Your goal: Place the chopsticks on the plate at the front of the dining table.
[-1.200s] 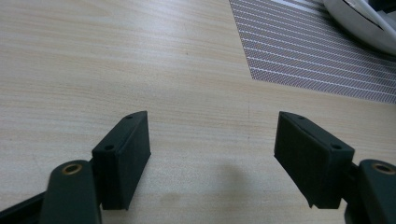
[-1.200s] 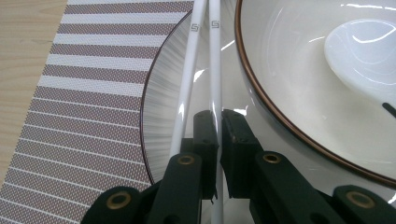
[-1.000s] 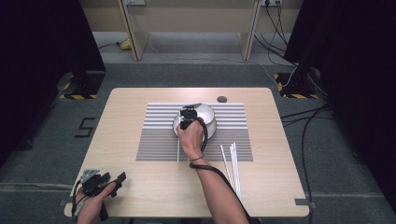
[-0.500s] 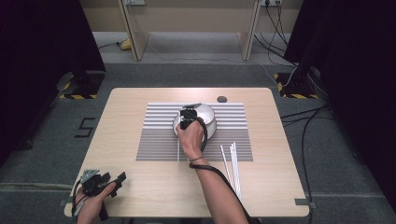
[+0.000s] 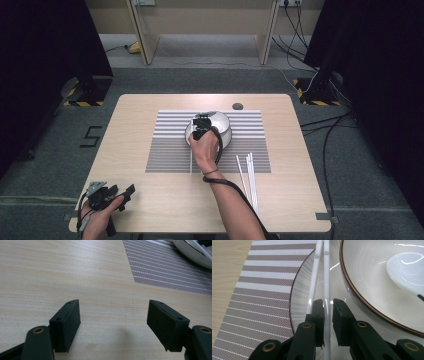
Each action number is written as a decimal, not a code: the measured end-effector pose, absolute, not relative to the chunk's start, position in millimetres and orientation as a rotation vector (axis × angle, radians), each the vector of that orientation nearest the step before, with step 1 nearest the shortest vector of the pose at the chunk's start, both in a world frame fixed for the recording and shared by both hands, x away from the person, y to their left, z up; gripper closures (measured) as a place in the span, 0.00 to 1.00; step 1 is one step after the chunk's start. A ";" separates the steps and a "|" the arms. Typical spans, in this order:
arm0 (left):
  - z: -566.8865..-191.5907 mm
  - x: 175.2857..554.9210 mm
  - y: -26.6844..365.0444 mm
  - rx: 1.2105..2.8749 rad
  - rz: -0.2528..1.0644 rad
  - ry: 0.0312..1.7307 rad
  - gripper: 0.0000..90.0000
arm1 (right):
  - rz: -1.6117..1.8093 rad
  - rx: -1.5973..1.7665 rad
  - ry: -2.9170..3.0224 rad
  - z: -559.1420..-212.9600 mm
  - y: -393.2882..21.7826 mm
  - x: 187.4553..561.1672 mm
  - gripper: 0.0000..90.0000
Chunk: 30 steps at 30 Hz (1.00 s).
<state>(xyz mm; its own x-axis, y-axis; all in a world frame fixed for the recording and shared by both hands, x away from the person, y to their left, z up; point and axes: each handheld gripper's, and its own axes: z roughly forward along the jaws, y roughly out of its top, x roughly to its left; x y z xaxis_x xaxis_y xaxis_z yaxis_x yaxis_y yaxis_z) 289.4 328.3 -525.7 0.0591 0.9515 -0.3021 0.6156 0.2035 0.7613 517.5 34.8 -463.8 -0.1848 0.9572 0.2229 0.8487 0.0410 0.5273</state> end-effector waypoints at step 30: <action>-525.5 289.6 327.5 1.511 0.514 1.645 0.29 | 0.871 1.860 2.211 -440.9 8.8 474.2 0.90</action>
<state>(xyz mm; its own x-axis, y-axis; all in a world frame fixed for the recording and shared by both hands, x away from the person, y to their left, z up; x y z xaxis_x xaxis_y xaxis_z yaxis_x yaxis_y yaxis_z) 289.6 327.5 -525.5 0.0610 0.9539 -0.2938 0.6172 0.1952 0.7622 474.2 8.8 -440.9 -0.2357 0.9354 0.2637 0.8640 0.0775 0.4974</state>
